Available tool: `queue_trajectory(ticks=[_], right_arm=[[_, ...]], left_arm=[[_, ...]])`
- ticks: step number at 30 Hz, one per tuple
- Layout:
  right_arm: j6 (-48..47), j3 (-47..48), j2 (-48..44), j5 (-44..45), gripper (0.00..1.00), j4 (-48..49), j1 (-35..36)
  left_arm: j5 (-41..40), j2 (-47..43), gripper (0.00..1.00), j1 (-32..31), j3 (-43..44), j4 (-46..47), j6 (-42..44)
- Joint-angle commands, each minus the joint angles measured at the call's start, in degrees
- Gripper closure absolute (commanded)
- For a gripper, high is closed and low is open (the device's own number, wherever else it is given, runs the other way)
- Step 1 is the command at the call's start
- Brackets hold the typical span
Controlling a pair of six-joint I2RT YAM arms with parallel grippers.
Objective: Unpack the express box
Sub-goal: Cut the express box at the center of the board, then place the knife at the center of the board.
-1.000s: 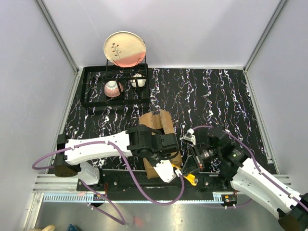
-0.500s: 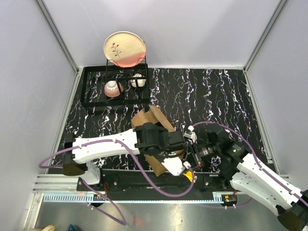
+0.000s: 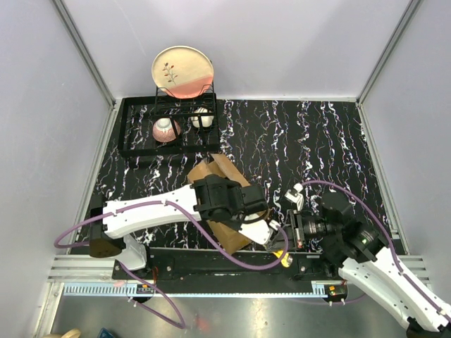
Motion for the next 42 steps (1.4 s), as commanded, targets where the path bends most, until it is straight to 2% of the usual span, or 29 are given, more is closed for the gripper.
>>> queue_trajectory(ticks=[1,6,9,10,12,15,19,20,21,22,23,24,26,28,30,32,33,35,38,42], right_arm=[[5.2,-2.5,-4.8,8.9,1.0,2.1,-0.1],[5.4,-2.5,-6.8,15.4,1.0,1.0,-0.1],[1.4,0.9,-6.4,19.4,1.0,-5.8,0.0],[-1.7,3.5,-5.2,21.0,1.0,-11.4,-0.1],[-4.4,5.8,-3.3,27.1,1.0,-19.7,-0.1],[-6.7,9.1,1.1,37.2,1.0,-23.4,-0.1],[-11.1,11.6,11.9,55.6,1.0,-18.7,-0.3],[-10.4,11.2,14.1,56.2,1.0,-17.0,-0.5],[-11.1,9.0,16.3,55.0,1.0,-8.8,-0.6],[-9.6,8.8,21.3,56.1,1.0,-6.9,-0.7],[-8.5,8.9,23.6,56.6,0.97,-5.3,-0.8],[-8.5,8.8,25.7,56.6,0.9,-0.4,-0.7],[-9.0,9.2,30.9,58.4,0.7,2.7,-0.7],[-11.7,10.0,34.1,60.3,0.37,5.6,-0.8],[-14.5,10.1,34.2,59.4,0.2,9.5,-0.7],[-17.8,9.4,31.8,57.4,0.12,12.8,-0.8],[-19.5,8.2,30.6,56.7,0.01,16.7,-0.8],[-21.2,7.1,27.2,54.9,0.0,19.9,-0.7],[-23.8,3.8,23.8,49.2,0.0,29.8,-0.6],[-27.5,2.0,23.9,43.0,0.0,34.1,-0.7]], left_arm=[[-2.1,-4.2,1.0,2.0,2.0,2.6,-3.4],[-1.2,-5.9,1.0,2.5,1.4,3.3,-3.4],[-2.1,-6.5,1.0,4.0,0.0,3.9,-3.5],[-2.5,-6.8,1.0,4.7,-1.1,4.2,-3.4],[-3.4,-7.1,1.0,7.6,-2.1,4.9,-3.3],[-2.3,-8.4,1.0,10.3,-4.1,5.3,-3.0],[-1.9,-9.8,1.0,10.5,-7.9,7.1,-2.6],[-1.8,-9.8,1.0,10.7,-8.1,7.5,-2.5],[-1.6,-9.8,1.0,10.8,-8.3,7.6,-2.4],[-1.3,-9.8,1.0,10.8,-8.6,7.8,-2.4],[-1.2,-9.6,1.0,10.8,-8.8,8.1,-2.2],[-1.1,-9.7,1.0,10.8,-8.9,8.3,-1.9],[-0.9,-9.8,1.0,10.9,-9.3,8.7,-1.3],[-0.4,-10.1,1.0,11.1,-9.8,9.2,-1.1],[-0.1,-10.3,1.0,11.5,-10.2,9.9,-0.6],[0.5,-10.3,1.0,12.0,-10.3,10.3,-0.4],[0.8,-10.2,1.0,12.2,-10.2,10.4,-0.4],[1.4,-10.0,1.0,12.4,-10.0,10.6,-0.3],[2.4,-9.3,1.0,13.0,-8.8,10.5,-0.2],[3.9,-8.9,1.0,13.9,-6.8,10.6,0.7]])
